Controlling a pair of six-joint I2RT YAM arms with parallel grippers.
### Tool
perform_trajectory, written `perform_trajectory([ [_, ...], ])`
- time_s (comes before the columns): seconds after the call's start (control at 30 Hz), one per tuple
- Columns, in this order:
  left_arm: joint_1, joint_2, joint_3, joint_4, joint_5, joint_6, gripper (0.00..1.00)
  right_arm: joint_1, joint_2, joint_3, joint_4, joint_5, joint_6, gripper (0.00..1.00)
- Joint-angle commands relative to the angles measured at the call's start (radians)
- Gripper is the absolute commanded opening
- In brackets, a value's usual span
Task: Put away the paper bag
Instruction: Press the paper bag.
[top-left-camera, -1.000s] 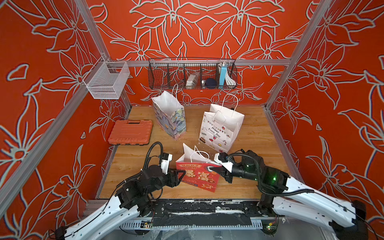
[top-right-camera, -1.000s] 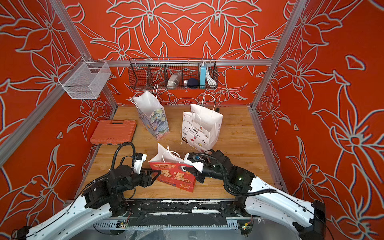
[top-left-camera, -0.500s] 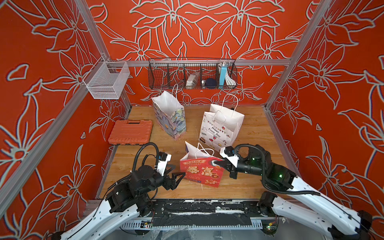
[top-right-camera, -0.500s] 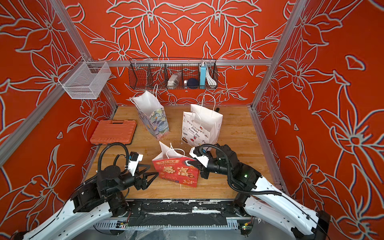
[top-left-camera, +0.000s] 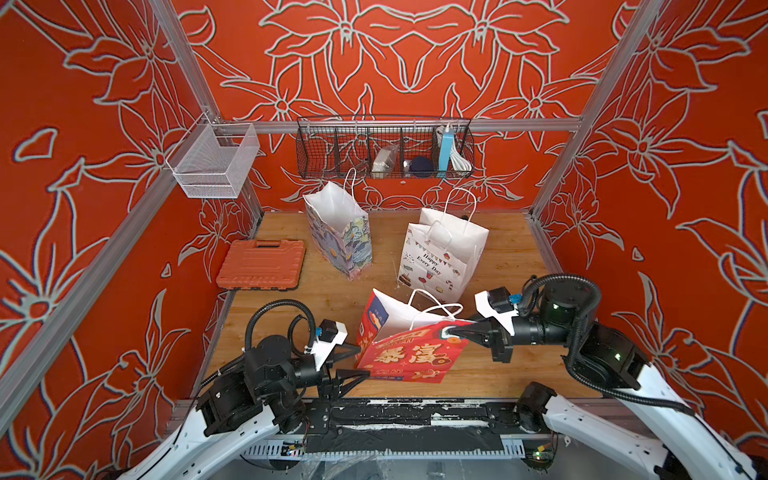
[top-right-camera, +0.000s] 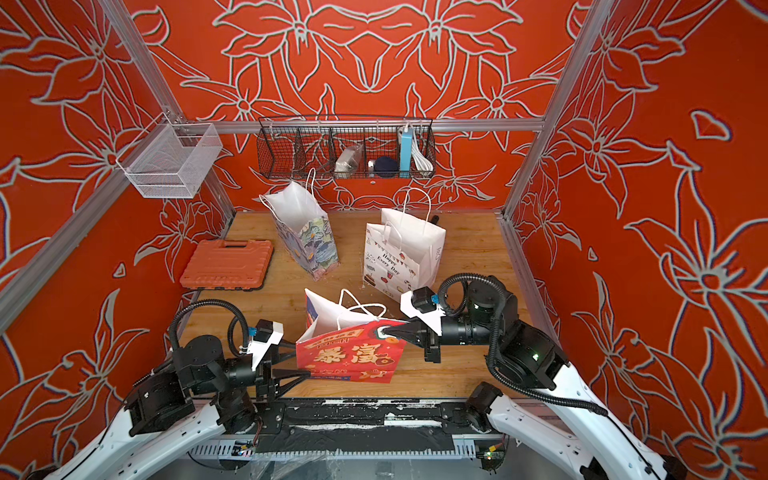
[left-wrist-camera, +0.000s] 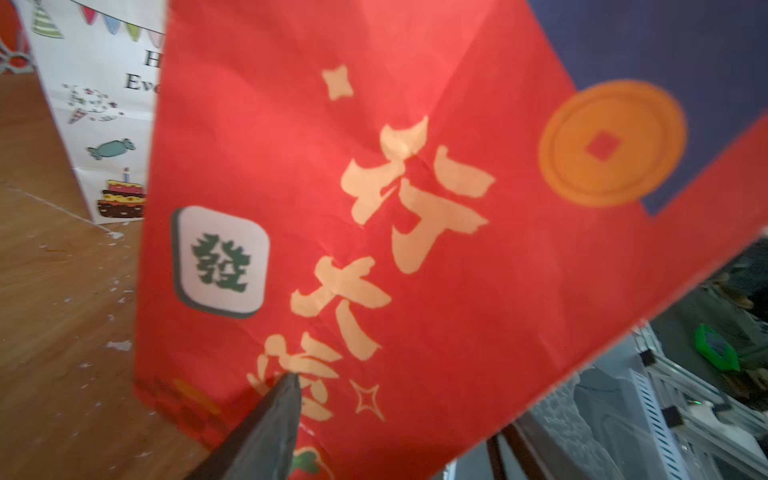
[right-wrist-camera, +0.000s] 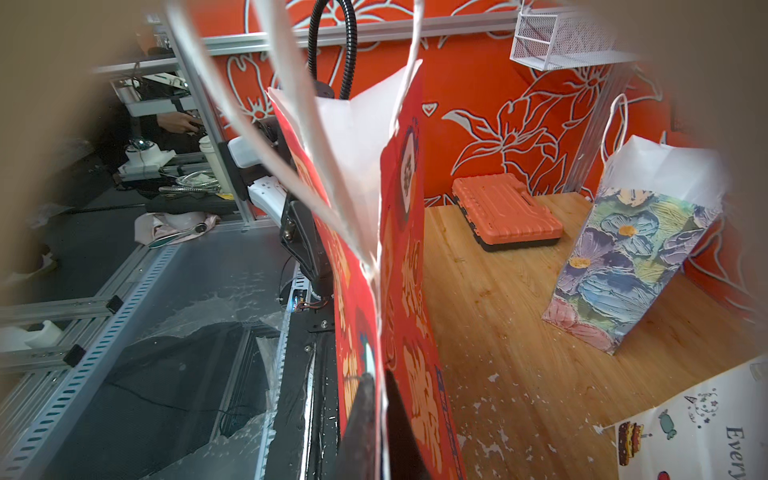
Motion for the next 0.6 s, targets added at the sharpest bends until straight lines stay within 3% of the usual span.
perform_trajectory([
  [0.0, 0.002, 0.045, 0.014, 0.084, 0.15, 0.037, 0.58, -0.006, 0.001, 0.009, 0.046, -0.067, 0.042, 0.0],
  [0.17, 0.002, 0.097, 0.028, 0.12, 0.187, 0.062, 0.42, -0.007, 0.015, -0.006, 0.036, -0.057, 0.027, 0.0],
  [0.57, 0.002, 0.111, 0.072, 0.325, 0.144, -0.017, 0.44, -0.007, 0.063, -0.05, -0.017, -0.054, -0.028, 0.0],
])
